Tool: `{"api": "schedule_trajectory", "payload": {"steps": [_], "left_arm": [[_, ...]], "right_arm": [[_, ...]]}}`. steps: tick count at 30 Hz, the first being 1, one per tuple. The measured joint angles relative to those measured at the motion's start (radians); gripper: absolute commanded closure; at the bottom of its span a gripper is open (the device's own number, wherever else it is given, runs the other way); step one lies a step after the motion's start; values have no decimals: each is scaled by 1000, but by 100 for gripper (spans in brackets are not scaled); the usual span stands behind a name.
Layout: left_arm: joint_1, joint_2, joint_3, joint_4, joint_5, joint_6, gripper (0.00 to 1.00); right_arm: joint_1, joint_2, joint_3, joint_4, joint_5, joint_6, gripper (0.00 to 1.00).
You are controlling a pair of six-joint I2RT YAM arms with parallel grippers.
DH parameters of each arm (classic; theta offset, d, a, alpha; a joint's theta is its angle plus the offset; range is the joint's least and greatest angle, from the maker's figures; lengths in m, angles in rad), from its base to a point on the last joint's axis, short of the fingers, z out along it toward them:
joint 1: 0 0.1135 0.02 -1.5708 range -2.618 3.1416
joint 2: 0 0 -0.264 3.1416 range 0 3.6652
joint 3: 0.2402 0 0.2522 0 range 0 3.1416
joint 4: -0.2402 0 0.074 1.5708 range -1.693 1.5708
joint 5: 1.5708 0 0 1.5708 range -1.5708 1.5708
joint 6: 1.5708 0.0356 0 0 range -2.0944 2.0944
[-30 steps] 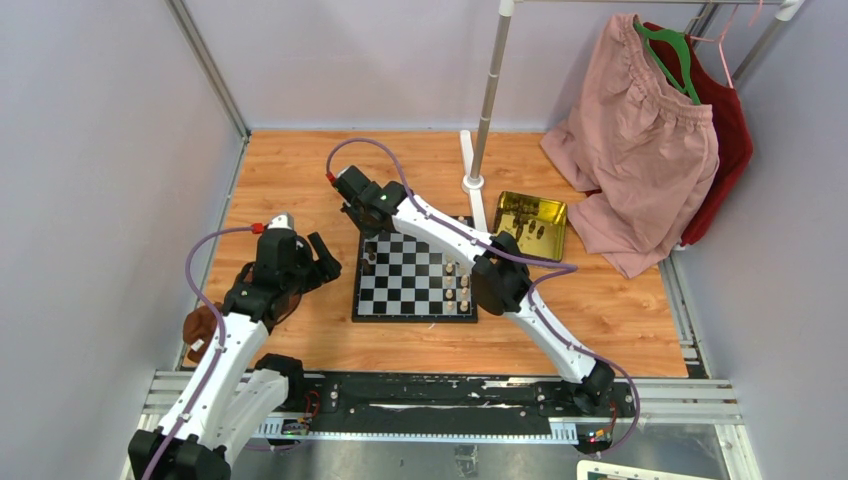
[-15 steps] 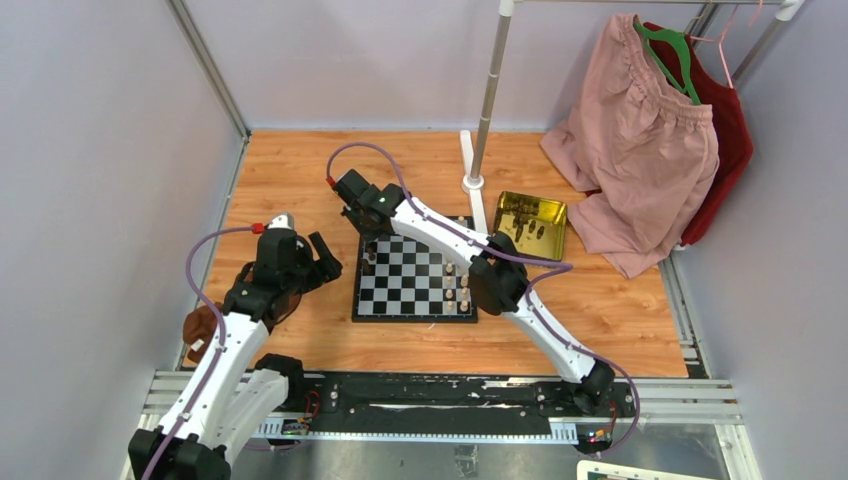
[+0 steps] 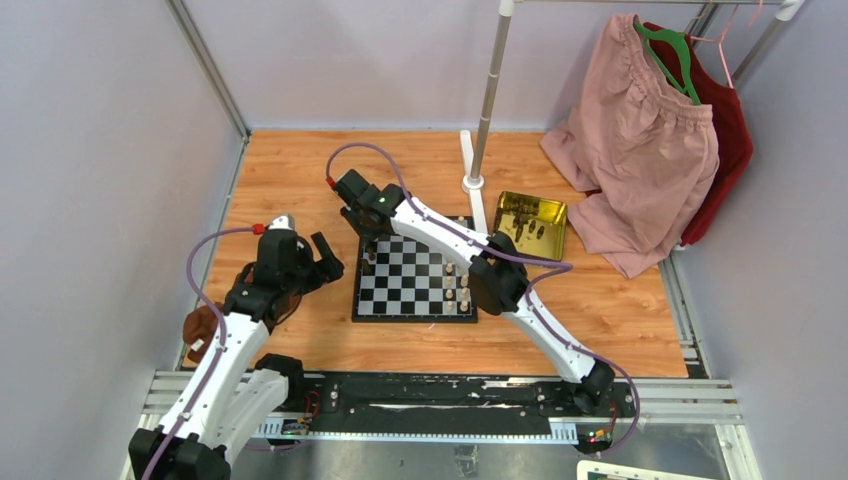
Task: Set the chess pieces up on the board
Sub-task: Place the chess piece on the chessboard, then pick up the chess piece from the storage box.
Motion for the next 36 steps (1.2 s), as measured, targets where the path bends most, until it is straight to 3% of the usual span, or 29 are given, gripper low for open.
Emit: {"api": "schedule_trajectory", "payload": {"steps": [9, 14, 21, 28, 36], "left_arm": [[0, -13, 0, -3, -28, 11, 4], [0, -24, 22, -28, -57, 35, 4], [0, 40, 122, -24, -80, 68, 4], [0, 205, 236, -5, -93, 100, 4], [0, 305, 298, 4, -86, 119, 4]], "right_arm": [[0, -8, -4, 8, 2, -27, 63], [-7, -97, -75, 14, 25, -43, 64], [-82, -437, -345, 96, 93, -47, 64], [-283, -724, -630, 173, 213, -4, 64], [-485, -821, -952, 174, 255, 126, 66]]}}
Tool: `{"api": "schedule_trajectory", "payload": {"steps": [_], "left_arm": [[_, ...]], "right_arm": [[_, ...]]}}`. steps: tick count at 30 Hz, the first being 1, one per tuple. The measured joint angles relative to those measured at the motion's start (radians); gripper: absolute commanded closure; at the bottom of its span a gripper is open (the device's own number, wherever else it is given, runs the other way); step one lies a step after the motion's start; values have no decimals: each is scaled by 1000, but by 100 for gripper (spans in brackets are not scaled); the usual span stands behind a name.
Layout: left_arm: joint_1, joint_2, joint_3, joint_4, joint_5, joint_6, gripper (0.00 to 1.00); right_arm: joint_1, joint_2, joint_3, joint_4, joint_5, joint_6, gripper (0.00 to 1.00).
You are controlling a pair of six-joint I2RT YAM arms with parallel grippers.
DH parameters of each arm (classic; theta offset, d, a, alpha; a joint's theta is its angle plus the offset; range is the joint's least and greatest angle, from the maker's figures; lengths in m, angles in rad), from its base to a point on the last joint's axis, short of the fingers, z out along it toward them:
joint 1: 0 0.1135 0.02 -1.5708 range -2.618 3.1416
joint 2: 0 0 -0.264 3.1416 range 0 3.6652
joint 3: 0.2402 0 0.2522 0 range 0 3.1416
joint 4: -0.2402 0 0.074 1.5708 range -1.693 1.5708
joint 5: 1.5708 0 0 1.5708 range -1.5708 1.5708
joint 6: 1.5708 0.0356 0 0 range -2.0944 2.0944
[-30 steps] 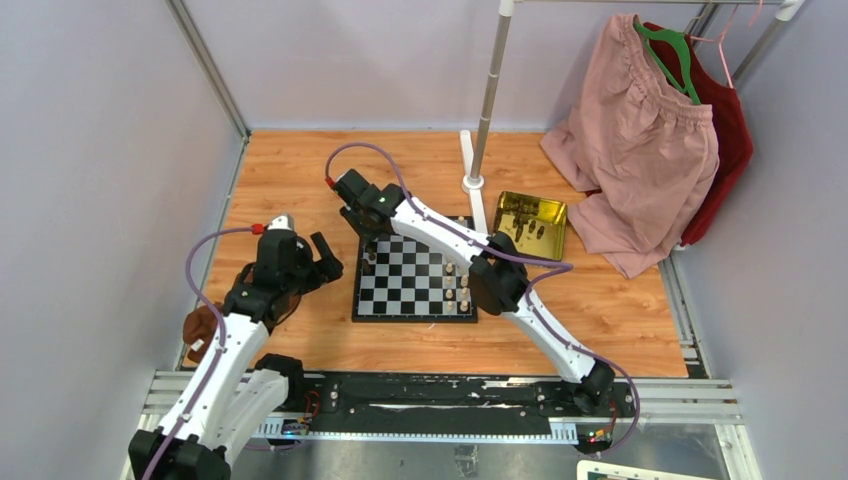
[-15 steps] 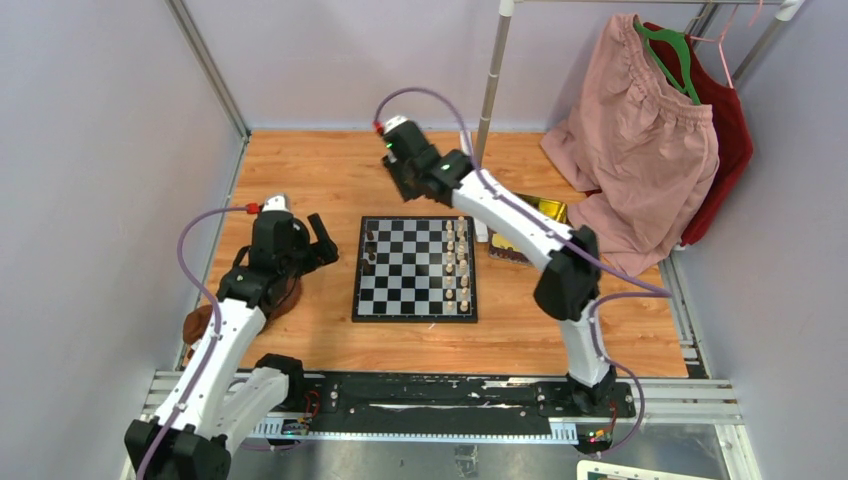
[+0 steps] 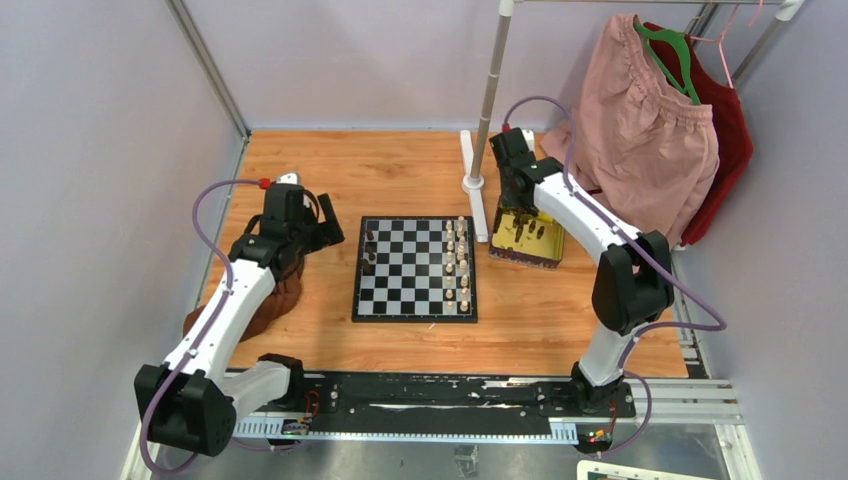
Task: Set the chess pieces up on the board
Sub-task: Pick up the chess piece from the storage box.
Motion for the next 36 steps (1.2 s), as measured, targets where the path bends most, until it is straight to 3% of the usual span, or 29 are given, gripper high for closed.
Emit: {"api": "schedule_trajectory", "payload": {"steps": [6, 16, 36], "left_arm": [[0, 18, 0, 0, 20, 4, 4], [0, 19, 0, -8, 24, 23, 4], [0, 12, -17, -11, 42, 26, 4]], "right_arm": [[-89, 2, -114, 5, -11, 89, 69], [-179, 64, -149, 32, -74, 175, 72], [-247, 104, -190, 53, -111, 206, 74]]}}
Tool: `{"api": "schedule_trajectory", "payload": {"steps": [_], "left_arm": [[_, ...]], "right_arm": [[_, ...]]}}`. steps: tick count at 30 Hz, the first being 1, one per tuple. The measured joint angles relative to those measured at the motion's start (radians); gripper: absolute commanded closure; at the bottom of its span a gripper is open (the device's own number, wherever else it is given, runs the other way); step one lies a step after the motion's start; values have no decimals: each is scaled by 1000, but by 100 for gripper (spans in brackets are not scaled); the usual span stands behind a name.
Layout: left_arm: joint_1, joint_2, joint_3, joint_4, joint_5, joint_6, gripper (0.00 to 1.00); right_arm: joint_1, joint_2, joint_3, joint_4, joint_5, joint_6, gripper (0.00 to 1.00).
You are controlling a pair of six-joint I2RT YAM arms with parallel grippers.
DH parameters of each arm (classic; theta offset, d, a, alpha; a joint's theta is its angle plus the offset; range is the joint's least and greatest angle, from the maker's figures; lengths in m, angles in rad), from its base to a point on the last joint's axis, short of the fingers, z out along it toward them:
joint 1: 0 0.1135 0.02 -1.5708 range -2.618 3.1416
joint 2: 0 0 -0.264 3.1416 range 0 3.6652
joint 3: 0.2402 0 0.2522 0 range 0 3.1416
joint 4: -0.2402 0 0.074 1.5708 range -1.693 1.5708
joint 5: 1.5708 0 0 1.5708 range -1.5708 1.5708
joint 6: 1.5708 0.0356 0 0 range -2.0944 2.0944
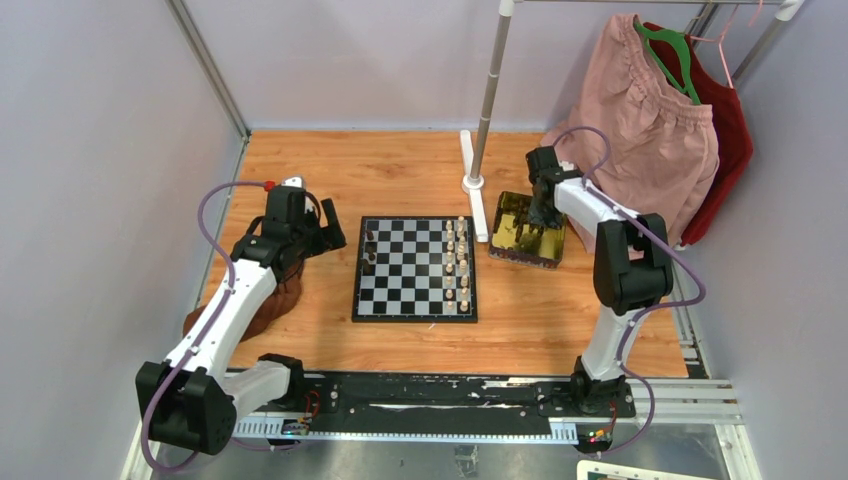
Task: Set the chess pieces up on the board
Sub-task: Pick up the chess piece from the storage box.
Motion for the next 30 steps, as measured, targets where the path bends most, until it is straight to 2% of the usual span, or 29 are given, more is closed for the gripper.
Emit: {"api": "schedule_trajectory", "payload": {"steps": [16, 18, 23, 30], "left_arm": [[0, -1, -13, 8, 2, 0, 4], [0, -1, -13, 8, 2, 0, 4], [0, -2, -24, 12, 2, 0, 4], [0, -3, -32, 14, 2, 0, 4]], "right_arm": [[-19, 37, -5, 26, -16, 3, 79], [-19, 39, -5, 28, -17, 2, 82], [-21, 39, -5, 31, -22, 1, 100], [-21, 35, -5, 31, -24, -13, 100]]}}
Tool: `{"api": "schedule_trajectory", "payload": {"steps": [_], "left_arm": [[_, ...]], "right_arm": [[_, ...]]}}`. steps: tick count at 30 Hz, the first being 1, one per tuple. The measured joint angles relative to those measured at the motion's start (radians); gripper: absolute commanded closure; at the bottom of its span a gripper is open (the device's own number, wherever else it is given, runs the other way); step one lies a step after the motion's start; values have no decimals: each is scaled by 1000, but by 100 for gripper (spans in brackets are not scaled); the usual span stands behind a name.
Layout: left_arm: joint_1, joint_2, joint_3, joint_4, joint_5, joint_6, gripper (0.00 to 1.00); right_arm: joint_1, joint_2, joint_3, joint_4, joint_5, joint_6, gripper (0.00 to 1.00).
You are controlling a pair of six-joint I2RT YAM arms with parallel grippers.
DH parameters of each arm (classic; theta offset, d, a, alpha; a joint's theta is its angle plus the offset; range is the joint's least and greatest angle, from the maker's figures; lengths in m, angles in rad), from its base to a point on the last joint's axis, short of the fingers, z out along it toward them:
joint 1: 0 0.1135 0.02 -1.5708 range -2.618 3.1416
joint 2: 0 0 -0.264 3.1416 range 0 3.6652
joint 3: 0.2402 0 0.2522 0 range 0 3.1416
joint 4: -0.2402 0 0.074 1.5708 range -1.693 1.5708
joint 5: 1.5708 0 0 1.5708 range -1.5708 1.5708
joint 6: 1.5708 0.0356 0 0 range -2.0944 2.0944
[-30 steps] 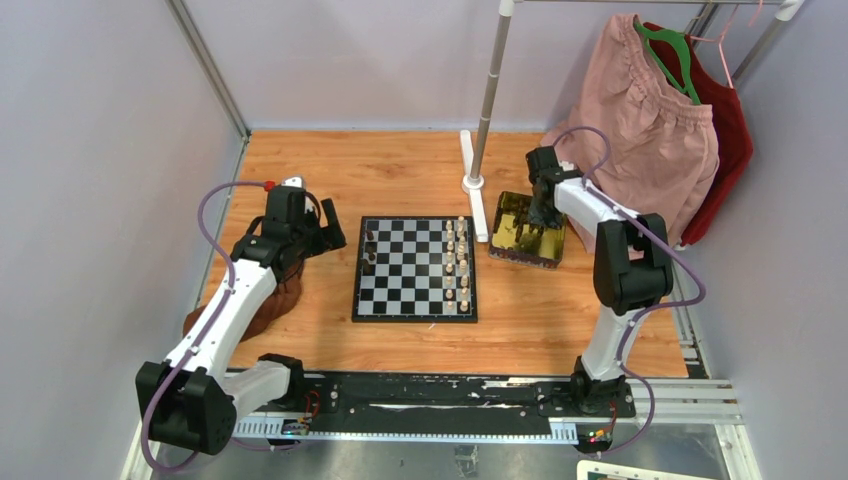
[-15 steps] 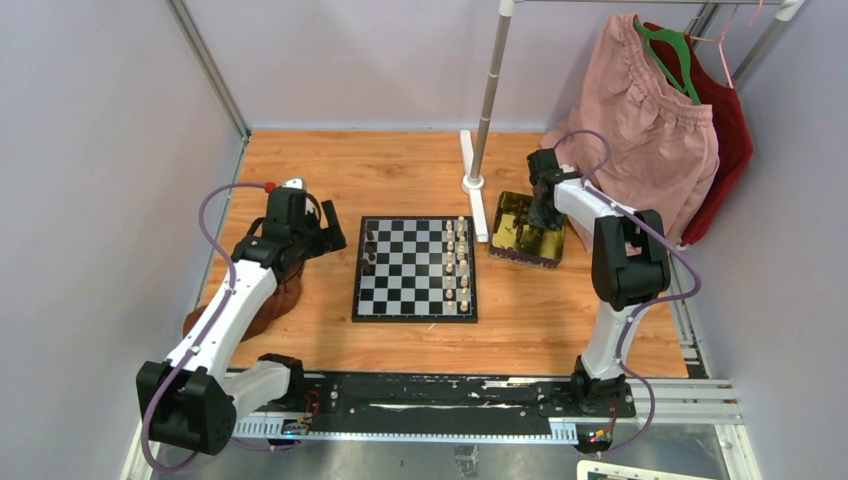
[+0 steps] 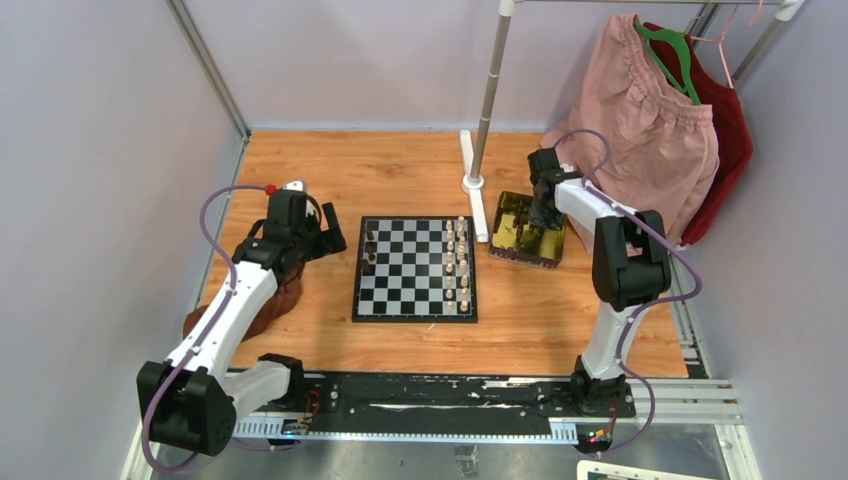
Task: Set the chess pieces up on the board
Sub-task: Pick up the chess piece from the storage box, then place the chess piece on the chessboard.
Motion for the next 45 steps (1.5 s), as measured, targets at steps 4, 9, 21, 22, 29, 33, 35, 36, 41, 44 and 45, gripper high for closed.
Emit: {"api": "schedule_trajectory", "payload": {"steps": [4, 9, 21, 22, 29, 33, 35, 36, 41, 44, 45], "left_arm": [[0, -3, 0, 1, 0, 0, 4], [0, -5, 0, 1, 0, 0, 4], [0, -54, -17, 2, 2, 0, 4], [0, -59, -19, 1, 2, 0, 4], [0, -97, -21, -1, -2, 4, 4], [0, -116, -38, -2, -1, 3, 4], [0, -123, -49, -2, -1, 3, 4], [0, -126, -54, -3, 0, 3, 4], [0, -135, -64, -3, 5, 3, 4], [0, -137, -65, 0, 10, 3, 4], [0, -137, -65, 0, 10, 3, 4]], "right_arm": [[0, -10, 0, -1, 0, -16, 100], [14, -36, 12, -16, 6, -41, 100], [177, -53, 226, -83, 22, -142, 100], [202, -45, 263, -88, 18, -151, 100], [401, 93, 547, -122, -12, -206, 100], [488, 209, 645, -150, -36, -224, 100], [527, 264, 676, -165, -50, -233, 100], [542, 285, 687, -170, -55, -237, 100], [604, 386, 777, -222, -84, -245, 100], [623, 426, 834, -241, -100, -245, 100], [629, 435, 850, -246, -104, -245, 100]]}}
